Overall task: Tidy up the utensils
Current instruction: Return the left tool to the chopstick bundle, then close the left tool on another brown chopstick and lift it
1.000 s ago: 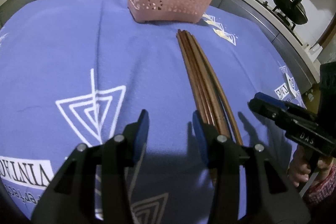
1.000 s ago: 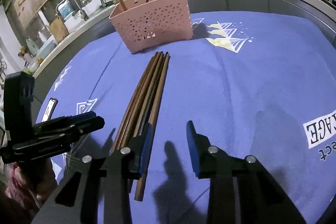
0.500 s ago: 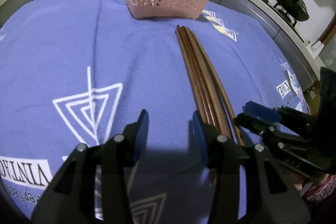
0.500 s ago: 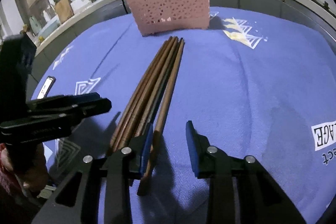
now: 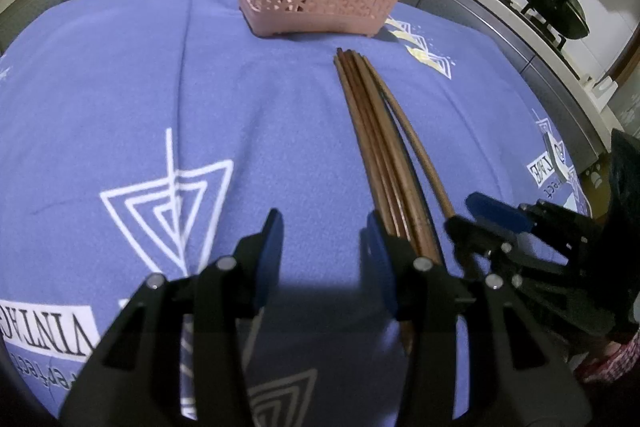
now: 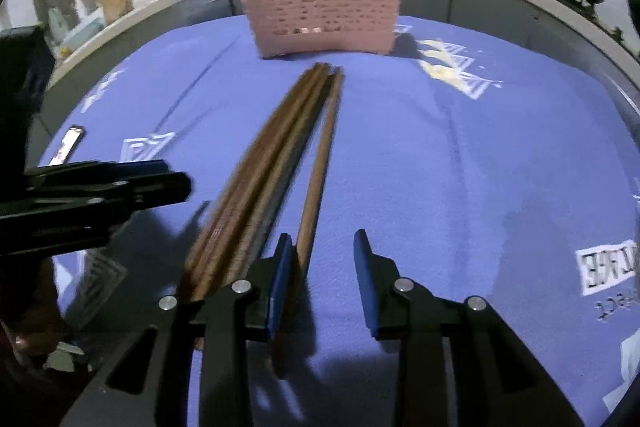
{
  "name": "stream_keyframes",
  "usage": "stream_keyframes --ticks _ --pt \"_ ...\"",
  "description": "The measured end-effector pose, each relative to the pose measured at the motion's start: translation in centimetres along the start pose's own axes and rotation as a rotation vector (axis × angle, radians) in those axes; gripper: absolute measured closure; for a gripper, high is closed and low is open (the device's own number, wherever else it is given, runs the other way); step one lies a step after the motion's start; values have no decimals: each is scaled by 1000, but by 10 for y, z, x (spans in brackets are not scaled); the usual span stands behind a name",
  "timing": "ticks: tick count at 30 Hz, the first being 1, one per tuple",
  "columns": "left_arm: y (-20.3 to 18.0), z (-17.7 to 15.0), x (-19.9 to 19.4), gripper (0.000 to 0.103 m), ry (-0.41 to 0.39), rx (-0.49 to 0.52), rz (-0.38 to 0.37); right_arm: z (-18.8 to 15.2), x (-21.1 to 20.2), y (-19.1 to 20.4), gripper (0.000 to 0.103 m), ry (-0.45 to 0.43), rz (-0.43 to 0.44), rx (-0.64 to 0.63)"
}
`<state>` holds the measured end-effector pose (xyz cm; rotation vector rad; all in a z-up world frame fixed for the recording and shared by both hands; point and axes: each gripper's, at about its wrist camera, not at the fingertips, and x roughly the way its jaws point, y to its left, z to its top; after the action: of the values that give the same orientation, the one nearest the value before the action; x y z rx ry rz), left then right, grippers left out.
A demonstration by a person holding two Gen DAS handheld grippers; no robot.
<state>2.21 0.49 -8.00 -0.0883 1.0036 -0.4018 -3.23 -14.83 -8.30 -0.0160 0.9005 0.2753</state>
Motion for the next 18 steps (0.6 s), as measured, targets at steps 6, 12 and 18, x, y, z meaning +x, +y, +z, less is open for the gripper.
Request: stream_keyframes --ticks 6,12,18 --pt "-3 1 2 61 2 6 5 0 -5 -13 71 -15 1 44" --pt "-8 2 4 61 9 17 3 1 -8 -16 71 -26 31 64" --pt "-11 6 6 61 12 24 8 -1 -9 -18 71 -31 44 82"
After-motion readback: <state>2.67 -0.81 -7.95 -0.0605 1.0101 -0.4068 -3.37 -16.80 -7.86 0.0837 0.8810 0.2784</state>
